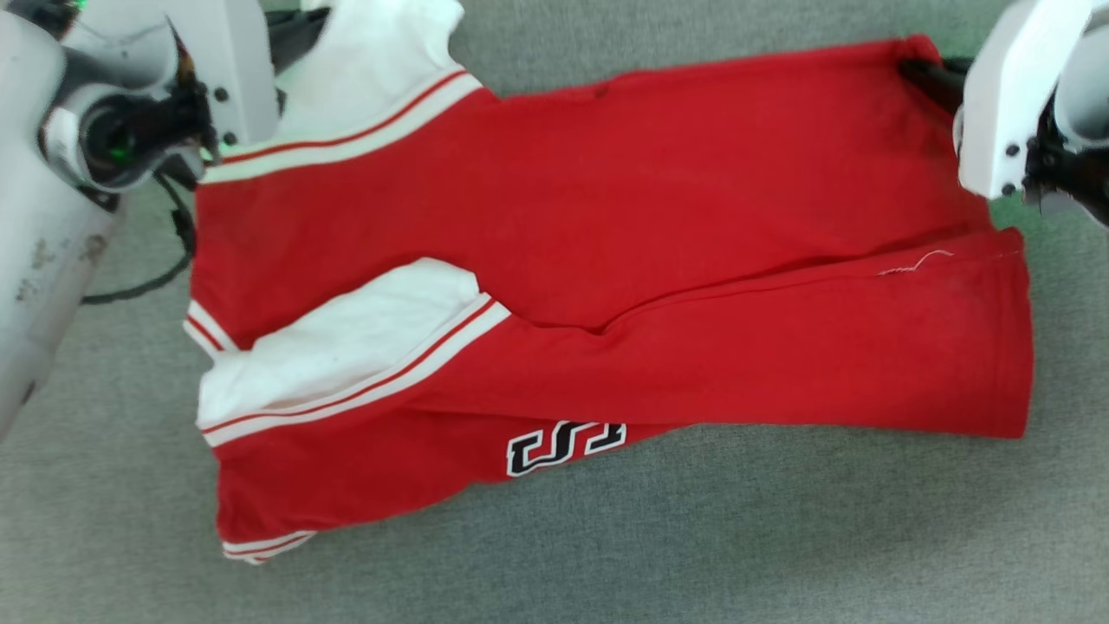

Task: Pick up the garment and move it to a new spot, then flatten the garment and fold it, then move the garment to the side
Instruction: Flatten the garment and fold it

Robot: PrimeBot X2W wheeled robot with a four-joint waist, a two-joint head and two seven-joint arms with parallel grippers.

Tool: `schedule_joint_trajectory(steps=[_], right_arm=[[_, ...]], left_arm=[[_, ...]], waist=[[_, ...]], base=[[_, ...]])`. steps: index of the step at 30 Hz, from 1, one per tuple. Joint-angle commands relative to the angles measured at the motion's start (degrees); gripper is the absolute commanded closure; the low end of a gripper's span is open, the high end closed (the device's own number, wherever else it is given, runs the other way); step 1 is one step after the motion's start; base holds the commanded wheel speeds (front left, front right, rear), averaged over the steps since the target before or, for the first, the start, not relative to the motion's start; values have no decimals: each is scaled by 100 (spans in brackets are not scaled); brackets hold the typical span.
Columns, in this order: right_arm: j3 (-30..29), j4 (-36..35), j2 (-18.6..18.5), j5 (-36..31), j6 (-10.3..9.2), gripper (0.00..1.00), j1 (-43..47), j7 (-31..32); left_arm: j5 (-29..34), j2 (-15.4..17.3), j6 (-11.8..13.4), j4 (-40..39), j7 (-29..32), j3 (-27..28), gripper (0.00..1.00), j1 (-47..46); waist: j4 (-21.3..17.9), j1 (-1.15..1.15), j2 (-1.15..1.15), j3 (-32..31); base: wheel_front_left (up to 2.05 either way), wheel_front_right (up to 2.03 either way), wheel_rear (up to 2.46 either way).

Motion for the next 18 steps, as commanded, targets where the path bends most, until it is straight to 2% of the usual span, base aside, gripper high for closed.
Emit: schedule_joint_trajectory(steps=[1, 7, 10, 18], right_arm=[[26, 62, -69, 31, 18, 100, 181, -87], [75, -160, -324, 219, 18, 100, 462, -511], [125, -389, -504, 310, 18, 100, 694, -620], [-24, -1234, -1046, 454, 18, 100, 1499, -735]], left_arm=[[-64, -12, -9, -70, -135, -35, 100, 72], [-361, 153, -9, -530, -823, -203, 100, 292], [-546, 331, -10, -1007, -1145, -283, 100, 530], [-853, 1292, -10, -2761, -2231, -471, 100, 1592]], waist=[[106, 0, 0, -280], [309, 0, 0, -783], [402, 0, 0, -997], [585, 0, 0, -1272]], base=[[0, 0, 0], [0, 0, 0], [0, 0, 0], [0, 0, 0]])
